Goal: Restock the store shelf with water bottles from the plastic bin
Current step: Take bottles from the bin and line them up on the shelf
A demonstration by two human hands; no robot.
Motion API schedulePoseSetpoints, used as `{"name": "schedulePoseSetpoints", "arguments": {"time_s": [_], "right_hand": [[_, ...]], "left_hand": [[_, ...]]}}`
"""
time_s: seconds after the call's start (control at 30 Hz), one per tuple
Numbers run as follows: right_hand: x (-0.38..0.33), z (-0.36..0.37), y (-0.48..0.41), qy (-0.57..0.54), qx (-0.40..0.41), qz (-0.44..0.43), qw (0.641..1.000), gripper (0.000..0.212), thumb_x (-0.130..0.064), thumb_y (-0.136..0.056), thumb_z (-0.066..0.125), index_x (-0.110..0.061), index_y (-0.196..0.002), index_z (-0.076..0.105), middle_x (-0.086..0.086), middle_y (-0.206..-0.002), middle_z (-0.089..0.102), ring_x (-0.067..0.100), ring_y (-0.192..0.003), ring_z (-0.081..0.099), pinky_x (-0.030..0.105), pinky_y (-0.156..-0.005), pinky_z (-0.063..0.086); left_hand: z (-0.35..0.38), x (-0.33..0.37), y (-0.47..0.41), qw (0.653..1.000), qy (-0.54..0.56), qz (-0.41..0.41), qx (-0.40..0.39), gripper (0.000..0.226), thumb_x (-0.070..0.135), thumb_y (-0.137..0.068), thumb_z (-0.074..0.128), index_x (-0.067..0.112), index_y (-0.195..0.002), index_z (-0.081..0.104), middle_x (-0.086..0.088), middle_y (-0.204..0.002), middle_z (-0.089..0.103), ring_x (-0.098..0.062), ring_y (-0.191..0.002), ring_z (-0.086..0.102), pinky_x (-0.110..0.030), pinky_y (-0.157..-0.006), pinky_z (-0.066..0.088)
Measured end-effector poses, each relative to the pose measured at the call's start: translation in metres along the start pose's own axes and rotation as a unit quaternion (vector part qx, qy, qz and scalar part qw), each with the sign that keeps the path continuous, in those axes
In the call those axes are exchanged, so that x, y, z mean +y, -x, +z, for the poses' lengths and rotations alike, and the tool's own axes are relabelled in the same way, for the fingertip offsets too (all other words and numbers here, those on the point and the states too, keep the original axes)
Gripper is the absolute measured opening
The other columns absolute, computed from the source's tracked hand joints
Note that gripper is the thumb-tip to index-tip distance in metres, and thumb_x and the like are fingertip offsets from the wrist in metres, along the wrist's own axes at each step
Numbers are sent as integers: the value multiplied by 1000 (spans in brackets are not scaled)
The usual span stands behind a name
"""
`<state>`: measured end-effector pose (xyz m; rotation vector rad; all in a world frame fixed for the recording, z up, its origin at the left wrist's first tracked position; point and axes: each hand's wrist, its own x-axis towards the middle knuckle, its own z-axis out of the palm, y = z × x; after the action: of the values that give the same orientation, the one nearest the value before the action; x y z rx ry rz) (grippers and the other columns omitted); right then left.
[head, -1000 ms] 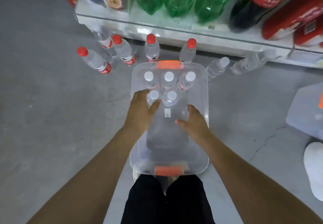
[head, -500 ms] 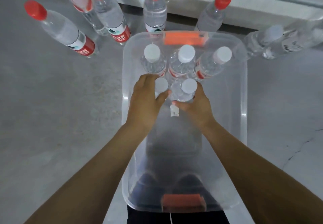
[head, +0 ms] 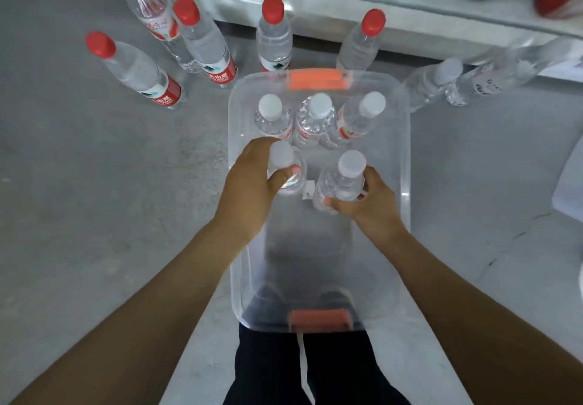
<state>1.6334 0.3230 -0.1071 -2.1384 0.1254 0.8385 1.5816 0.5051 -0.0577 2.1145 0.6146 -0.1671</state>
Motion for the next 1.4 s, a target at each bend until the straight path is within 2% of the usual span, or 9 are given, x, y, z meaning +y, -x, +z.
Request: {"name": "schedulePoseSetpoints", "arguments": {"time_s": [0.27, 0.43, 0.6, 0.77, 0.9, 0.97, 1.17, 1.3, 1.4], "right_hand": [[-96, -88, 92, -73, 10, -1, 997, 62, -19, -61, 87, -21, -115, 55, -14, -99, 63, 7, -90, 61, 22, -81, 48], [-197, -158, 154, -138, 0, -47, 989, 47, -2, -65, 82, -14, -105, 60, -7, -92, 68, -5, -73, 64, 13, -66, 50], [-312, -231, 231, -132, -27, -125, 983, 36, -4, -67, 81, -23, -91, 63, -9, -86, 69, -8, -68, 64, 9, -62, 49], [-424, -283, 326, -155, -2, -210, 965, 26, -6, -69, 79, -23, -83, 65, -14, -79, 69, -8, -63, 64, 10, -59, 48], [-497, -307, 410, -183, 45, -266, 945, 21, -14, -74, 77, -24, -81, 60, -12, -76, 66, -5, -62, 62, 3, -50, 43], [-527, -314, 448, -198, 69, -283, 936, 20, -20, -74, 78, -21, -85, 61, -9, -79, 67, 1, -70, 63, 9, -53, 45], [-608, -338, 549, -229, 137, -350, 898, 41, -29, -72, 78, -17, -108, 64, -2, -94, 69, 13, -86, 64, 22, -68, 45], [-646, -360, 597, -237, 163, -388, 875, 20, -31, -75, 75, -24, -88, 62, -8, -85, 66, 11, -82, 62, 24, -65, 44], [-665, -377, 615, -233, 172, -410, 865, 23, -36, -75, 74, -26, -88, 57, -9, -89, 62, 11, -85, 58, 28, -71, 40]], "left_hand": [[-111, 115, 53, 999, 48, -13, 17, 37, 30, -88, 58, 16, -121, 50, 9, -101, 57, -13, -86, 51, 1, -65, 35], [-198, 219, 87, 994, 72, 38, 74, 19, 24, -91, 55, 23, -106, 44, 21, -84, 51, 6, -73, 51, 1, -61, 35], [-291, 332, 132, 972, 142, 98, 161, 15, 27, -94, 50, 21, -105, 42, 13, -85, 50, -11, -82, 51, -18, -77, 44], [-390, 433, 185, 946, 139, 182, 230, 14, 24, -95, 46, 17, -106, 40, 18, -87, 46, 6, -77, 46, 4, -66, 32], [-464, 499, 230, 932, 121, 235, 246, 24, 32, -95, 45, 12, -108, 45, 13, -85, 46, -7, -80, 47, -14, -61, 35], [-496, 525, 251, 922, 114, 272, 250, 33, 35, -95, 45, 5, -108, 47, 4, -86, 48, -16, -85, 45, -24, -60, 32], [-574, 602, 320, 896, 114, 350, 248, 31, 41, -95, 41, 10, -99, 40, 0, -76, 41, -14, -68, 41, -12, -51, 33], [-610, 643, 353, 877, 125, 380, 267, 25, 38, -96, 40, 17, -83, 35, 4, -70, 34, -8, -60, 35, -8, -48, 34], [-628, 669, 367, 874, 133, 385, 264, 31, 42, -96, 38, 13, -86, 34, 3, -71, 34, -10, -61, 34, -19, -51, 31]]}}
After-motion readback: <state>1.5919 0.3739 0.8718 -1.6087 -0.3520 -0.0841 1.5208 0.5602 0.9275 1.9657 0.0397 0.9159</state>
